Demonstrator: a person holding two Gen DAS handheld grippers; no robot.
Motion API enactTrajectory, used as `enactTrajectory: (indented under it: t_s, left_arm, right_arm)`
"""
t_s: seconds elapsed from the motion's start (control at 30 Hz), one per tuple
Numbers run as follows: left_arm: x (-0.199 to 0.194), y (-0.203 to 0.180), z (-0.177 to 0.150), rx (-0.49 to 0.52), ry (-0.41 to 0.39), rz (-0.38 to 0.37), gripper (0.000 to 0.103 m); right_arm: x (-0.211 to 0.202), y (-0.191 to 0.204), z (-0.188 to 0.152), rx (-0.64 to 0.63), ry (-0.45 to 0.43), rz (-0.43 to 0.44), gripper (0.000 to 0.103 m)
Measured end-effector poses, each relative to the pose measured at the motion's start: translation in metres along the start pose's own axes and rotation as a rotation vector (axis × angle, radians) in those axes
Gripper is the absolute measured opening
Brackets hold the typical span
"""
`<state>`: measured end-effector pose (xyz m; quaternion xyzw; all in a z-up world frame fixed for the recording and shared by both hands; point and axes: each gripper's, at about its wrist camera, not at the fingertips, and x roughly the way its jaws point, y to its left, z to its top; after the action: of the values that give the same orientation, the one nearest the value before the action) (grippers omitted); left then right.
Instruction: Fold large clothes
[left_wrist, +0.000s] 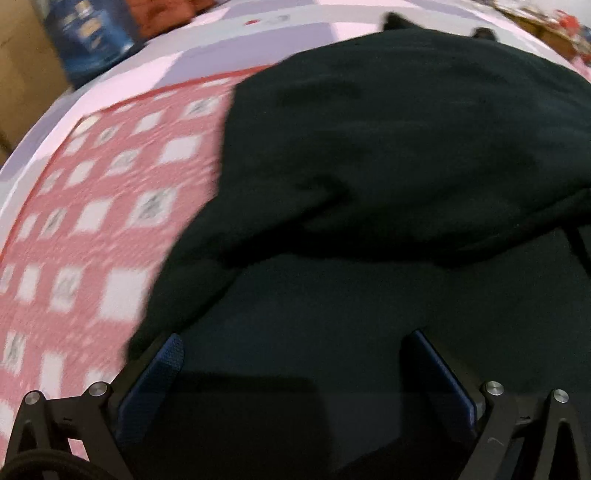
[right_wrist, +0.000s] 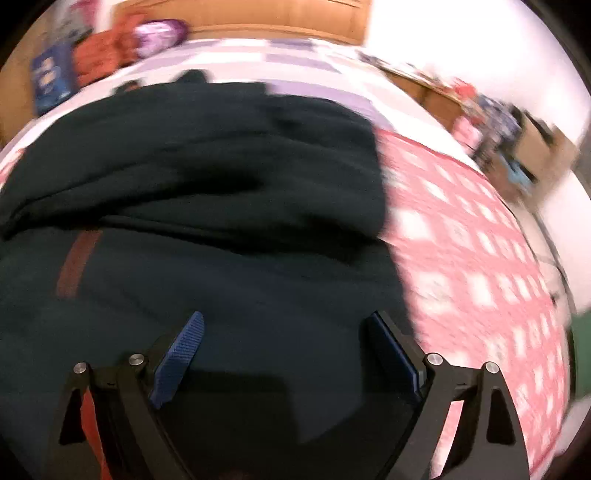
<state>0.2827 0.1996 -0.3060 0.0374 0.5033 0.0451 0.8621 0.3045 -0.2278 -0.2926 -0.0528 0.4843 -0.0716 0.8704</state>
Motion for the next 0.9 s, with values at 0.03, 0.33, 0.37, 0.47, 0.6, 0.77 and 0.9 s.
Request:
enactTrajectory:
  t_s: [0.03,0.33,0.37,0.47,0.6,0.77,0.9]
  left_arm:
    - [-0.005,0.006,-0.007,-0.009,0.003,0.003,0.101]
    - [-0.048,-0.012,-0.083,0.077,0.068,-0.104,0.101]
    - [-0.049,-0.012,-0.092,0.073,0.08,-0.11,0.101]
    - [-0.062,0.002,-0.117,0.054,0.069,-0.111,0.101]
    - [-0.083,0.023,-0.14,0.031,0.045,-0.121,0.1]
    - [-0.109,0.055,-0.164,-0.061,0.066,-0.137,0.1]
    - [-0.123,0.078,-0.202,-0.072,0.113,-0.06,0.1]
  right_arm:
    - [-0.005,-0.014,-0.006,0.029,0.015,-0.023,0.092]
    - [-0.067,0.038,-0.075,-0.133,0.034,0.084,0.092]
    - [-0.067,0.048,-0.082,-0.155,0.048,0.089,0.092]
    - [-0.07,0.053,-0.106,-0.093,0.095,0.102,0.092]
    - [-0.09,0.033,-0.139,-0.04,0.127,0.05,0.092]
    - [-0.12,0.019,-0.189,-0.057,0.196,-0.005,0.092]
    - [-0.145,0.018,-0.226,-0.02,0.217,0.002,0.092]
